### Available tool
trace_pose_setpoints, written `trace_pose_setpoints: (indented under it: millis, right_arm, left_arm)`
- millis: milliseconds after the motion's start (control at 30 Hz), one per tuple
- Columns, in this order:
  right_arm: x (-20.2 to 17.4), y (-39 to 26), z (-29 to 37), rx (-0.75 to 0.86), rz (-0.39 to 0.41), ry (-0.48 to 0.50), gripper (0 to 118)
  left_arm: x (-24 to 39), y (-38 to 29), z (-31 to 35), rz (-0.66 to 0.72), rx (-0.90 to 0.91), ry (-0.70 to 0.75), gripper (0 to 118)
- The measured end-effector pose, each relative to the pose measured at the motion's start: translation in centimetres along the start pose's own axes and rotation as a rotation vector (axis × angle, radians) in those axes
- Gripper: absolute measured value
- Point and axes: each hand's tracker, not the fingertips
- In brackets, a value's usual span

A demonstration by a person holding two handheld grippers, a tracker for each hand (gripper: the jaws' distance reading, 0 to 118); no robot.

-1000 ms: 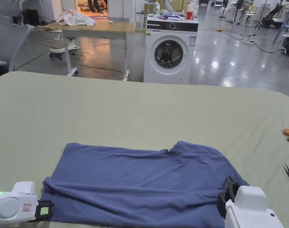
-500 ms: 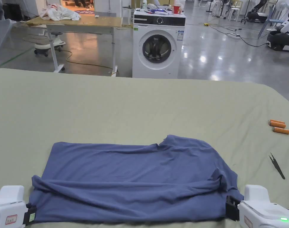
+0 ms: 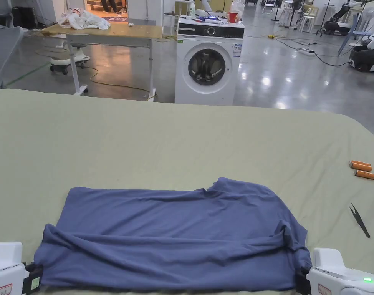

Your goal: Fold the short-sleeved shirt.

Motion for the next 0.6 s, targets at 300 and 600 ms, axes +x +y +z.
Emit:
trace_pose_setpoints:
  millis: [300, 600]
  right_arm:
    - [-0.4, 0.7, 8.2, 0.076, 0.048, -0.018, 6]
    - [-0.7, -6.2, 9.6, -0.072, 0.096, -0.036, 6]
  left_arm:
    - [-1.2, -0.2, 5.0, 0.020, 0.089, -0.001, 3]
    - [-3.0, -7.2, 6.8, 0.046, -0.017, 0.000, 3]
